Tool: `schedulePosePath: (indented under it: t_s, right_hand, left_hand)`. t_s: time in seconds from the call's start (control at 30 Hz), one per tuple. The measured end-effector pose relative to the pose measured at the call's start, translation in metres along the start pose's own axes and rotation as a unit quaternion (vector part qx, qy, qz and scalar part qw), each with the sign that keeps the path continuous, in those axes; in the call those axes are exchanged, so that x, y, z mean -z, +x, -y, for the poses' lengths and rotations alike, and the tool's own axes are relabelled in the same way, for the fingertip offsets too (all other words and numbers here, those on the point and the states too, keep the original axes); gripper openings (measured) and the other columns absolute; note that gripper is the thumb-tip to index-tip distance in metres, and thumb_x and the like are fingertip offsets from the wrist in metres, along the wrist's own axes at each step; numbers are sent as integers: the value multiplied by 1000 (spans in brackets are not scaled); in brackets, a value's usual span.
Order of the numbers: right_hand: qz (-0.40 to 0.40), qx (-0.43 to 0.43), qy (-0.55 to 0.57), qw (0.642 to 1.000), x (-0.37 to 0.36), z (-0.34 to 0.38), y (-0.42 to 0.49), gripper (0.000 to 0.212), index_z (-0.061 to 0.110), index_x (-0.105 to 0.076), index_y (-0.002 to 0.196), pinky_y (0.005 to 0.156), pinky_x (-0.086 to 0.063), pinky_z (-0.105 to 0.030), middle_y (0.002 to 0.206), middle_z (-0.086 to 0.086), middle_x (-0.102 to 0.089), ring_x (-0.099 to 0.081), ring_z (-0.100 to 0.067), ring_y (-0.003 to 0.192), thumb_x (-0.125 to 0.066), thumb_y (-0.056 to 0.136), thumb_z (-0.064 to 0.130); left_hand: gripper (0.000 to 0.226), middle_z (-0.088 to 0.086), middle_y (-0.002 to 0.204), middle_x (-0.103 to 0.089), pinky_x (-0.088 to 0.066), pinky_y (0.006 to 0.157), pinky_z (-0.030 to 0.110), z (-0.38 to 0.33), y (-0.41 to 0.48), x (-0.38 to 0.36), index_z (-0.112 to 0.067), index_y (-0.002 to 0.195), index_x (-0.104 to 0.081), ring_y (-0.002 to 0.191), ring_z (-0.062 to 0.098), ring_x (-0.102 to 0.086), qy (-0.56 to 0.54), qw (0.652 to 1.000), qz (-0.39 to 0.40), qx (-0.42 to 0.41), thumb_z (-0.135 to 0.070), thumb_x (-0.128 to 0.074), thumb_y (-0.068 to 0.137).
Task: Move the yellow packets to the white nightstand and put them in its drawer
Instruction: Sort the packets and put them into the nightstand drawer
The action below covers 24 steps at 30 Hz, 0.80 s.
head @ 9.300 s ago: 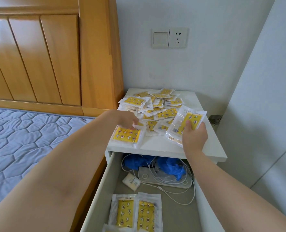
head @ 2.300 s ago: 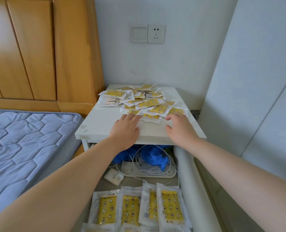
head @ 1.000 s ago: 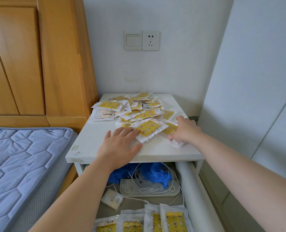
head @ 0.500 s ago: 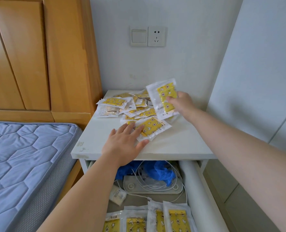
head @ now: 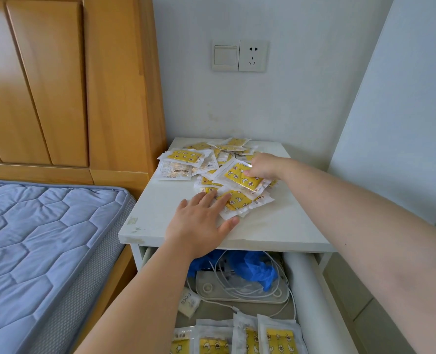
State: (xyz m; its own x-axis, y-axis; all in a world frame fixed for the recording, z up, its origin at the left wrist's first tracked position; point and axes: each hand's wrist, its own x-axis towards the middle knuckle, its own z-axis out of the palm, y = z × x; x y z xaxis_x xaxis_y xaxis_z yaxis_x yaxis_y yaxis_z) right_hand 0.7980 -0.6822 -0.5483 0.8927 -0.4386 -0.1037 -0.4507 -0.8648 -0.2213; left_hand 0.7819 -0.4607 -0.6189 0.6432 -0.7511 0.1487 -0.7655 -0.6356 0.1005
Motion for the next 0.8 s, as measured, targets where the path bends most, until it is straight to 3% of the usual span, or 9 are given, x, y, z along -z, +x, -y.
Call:
schedulePosePath:
  t_s: [0.2, 0.27, 0.33, 0.43, 0.53, 0.63, 0.7, 0.73, 0.8]
  right_hand:
    - [-20, -5, -10, 1000, -5, 3, 3, 42, 14, -35, 64, 52, -35, -27, 73, -4, -43, -48, -23, 75, -58, 90, 37]
    - [-20, -9, 18, 1000, -5, 2, 2, 39, 12, -39, 66, 52, -40, -27, 71, -3, -45, -52, -21, 70, -61, 90, 33]
    - [-33, -11, 33, 999, -4, 1, -1, 38, 9, -44, 67, 48, -35, -25, 67, -2, -45, -50, -18, 60, -62, 89, 33]
    - [-56, -4, 56, 997, 0, 0, -8, 33, 0, -60, 88, 58, -40, -26, 75, -6, -53, -54, -23, 79, -63, 89, 33]
    - [-53, -12, 152, 987, 1, -5, -11, 45, -9, -61, 112, 81, -48, -34, 98, -15, -60, -58, -26, 92, -68, 87, 28]
    - [-59, -33, 261, 963, 3, -9, -19, 30, -2, -62, 99, 71, -47, -32, 91, -13, -58, -58, -25, 81, -72, 84, 22]
    - [-108, -54, 356, 927, 4, -12, -26, 20, 7, -58, 88, 62, -45, -29, 78, -8, -55, -55, -23, 68, -72, 83, 20]
    - [-135, -76, 433, 888, 3, -14, -30, 19, 9, -57, 88, 60, -45, -28, 76, -6, -55, -54, -21, 65, -72, 84, 19]
    - [-137, -135, 619, 762, 0, -21, -38, 14, 10, -56, 87, 55, -45, -28, 73, -3, -60, -58, -17, 59, -68, 87, 17]
  left_hand:
    - [66, -8, 160, -10, -11, 119, 43, 0, 0, -1, -42, 151, -5, 147, 15, -6, -6, 1000, -7, 3, -69, -12, 90]
    - [66, -8, 160, -11, -11, 119, 43, 0, 0, -2, -42, 150, -6, 147, 14, -6, -8, 1000, -9, 3, -68, -13, 91]
    - [65, -8, 160, -11, -11, 119, 43, 0, 0, -1, -42, 150, -6, 147, 14, -6, -8, 1000, -9, 4, -68, -13, 91]
    - [65, -8, 160, -11, -12, 119, 43, 0, 0, -1, -42, 150, -6, 147, 14, -7, -5, 1000, -9, 3, -68, -13, 91]
    - [65, -8, 160, -11, -12, 119, 43, 0, 0, -1, -41, 150, -7, 147, 15, -7, -1, 1000, -7, 5, -67, -13, 91]
    - [64, -8, 160, -11, -11, 119, 42, 0, 0, -1, -41, 150, -7, 147, 15, -7, -1, 1000, -9, 5, -67, -14, 92]
    - [64, -8, 160, -11, -11, 119, 42, 0, 0, -1, -41, 150, -8, 147, 15, -7, -1, 1000, -9, 3, -66, -14, 92]
    - [64, -8, 160, -11, -11, 119, 42, 0, 0, -1, -41, 150, -8, 147, 15, -7, -1, 1000, -8, 3, -66, -14, 92]
    - [64, -8, 160, -11, -11, 119, 42, 1, -1, -2, -41, 151, -7, 147, 15, -7, 0, 1000, -7, 3, -66, -14, 92]
